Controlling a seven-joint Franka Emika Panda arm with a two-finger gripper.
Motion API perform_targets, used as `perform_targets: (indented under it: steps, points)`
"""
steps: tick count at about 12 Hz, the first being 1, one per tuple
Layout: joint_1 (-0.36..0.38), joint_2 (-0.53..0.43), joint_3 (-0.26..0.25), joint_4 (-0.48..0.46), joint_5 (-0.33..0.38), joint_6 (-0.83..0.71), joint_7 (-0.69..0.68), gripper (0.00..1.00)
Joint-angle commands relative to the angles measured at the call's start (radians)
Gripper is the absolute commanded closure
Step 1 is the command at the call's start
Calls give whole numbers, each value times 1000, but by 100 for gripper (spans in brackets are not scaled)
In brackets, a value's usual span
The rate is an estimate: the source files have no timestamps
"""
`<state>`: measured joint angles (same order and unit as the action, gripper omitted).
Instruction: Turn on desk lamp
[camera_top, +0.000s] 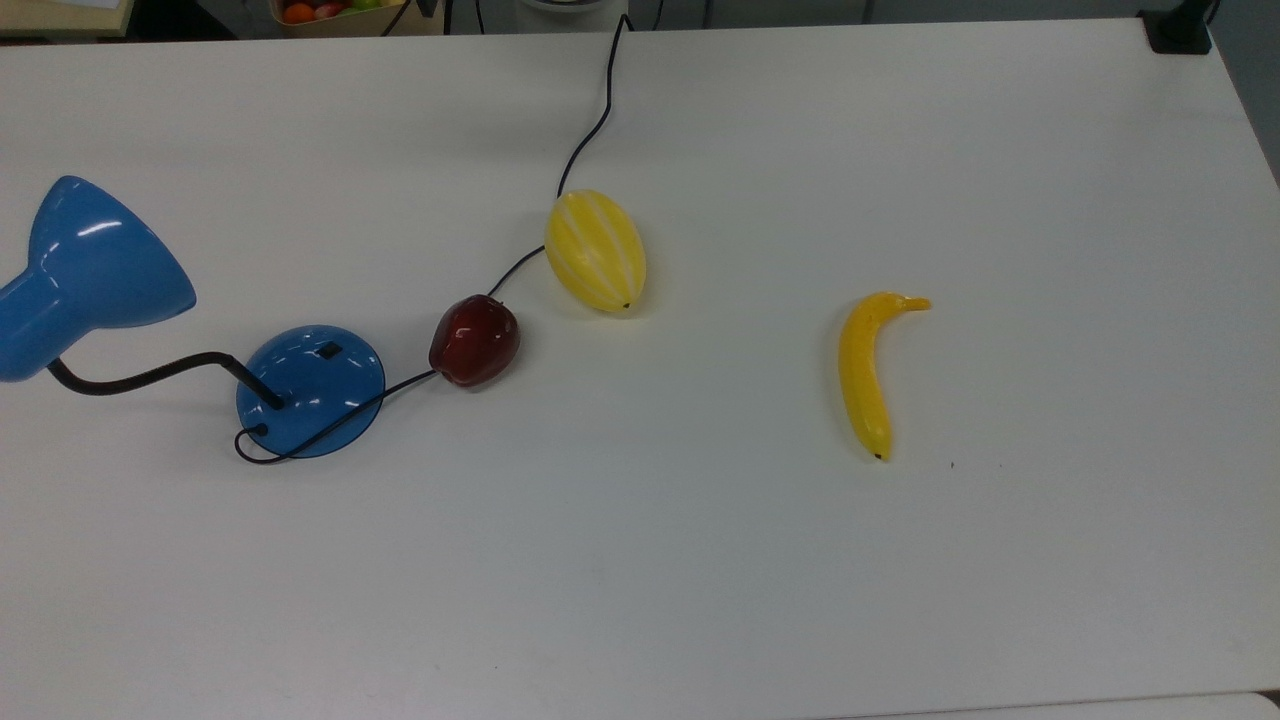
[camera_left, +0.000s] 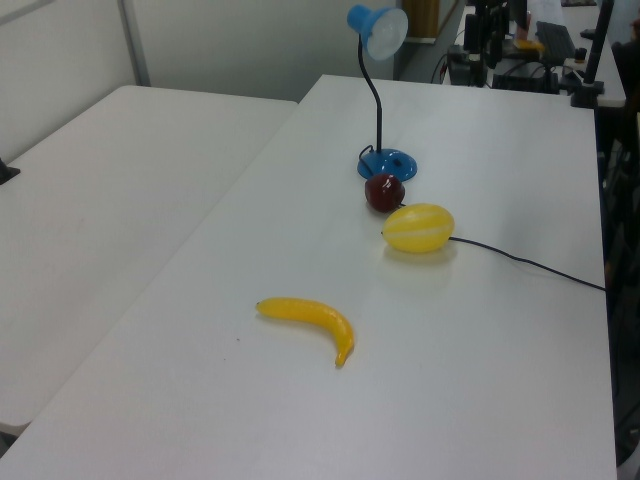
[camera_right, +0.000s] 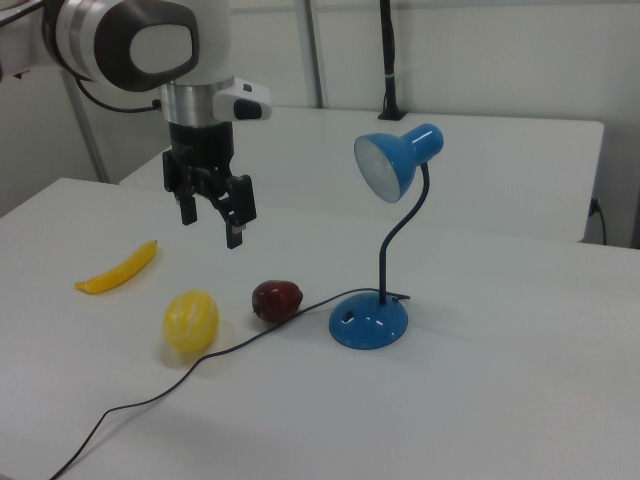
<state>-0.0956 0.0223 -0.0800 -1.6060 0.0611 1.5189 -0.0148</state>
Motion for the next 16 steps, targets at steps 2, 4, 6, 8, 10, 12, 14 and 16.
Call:
perform_targets:
  steps: [2, 4, 6, 8, 10, 12, 14, 16]
  points:
    - [10, 1, -3, 9, 3, -33, -14, 0]
    - [10, -4, -3, 6, 3, -39, -17, 0]
    - [11, -7, -3, 5, 2, -75, -17, 0]
    - [13, -8, 0, 5, 0, -88, -13, 0]
    - [10, -15, 0, 3, 0, -103, -17, 0]
    - [2, -12, 0, 4, 2, -103, -17, 0]
    - [2, -2, 0, 9, 3, -95, -8, 4]
    - [-1, -1, -1, 11, 16, -82, -5, 60]
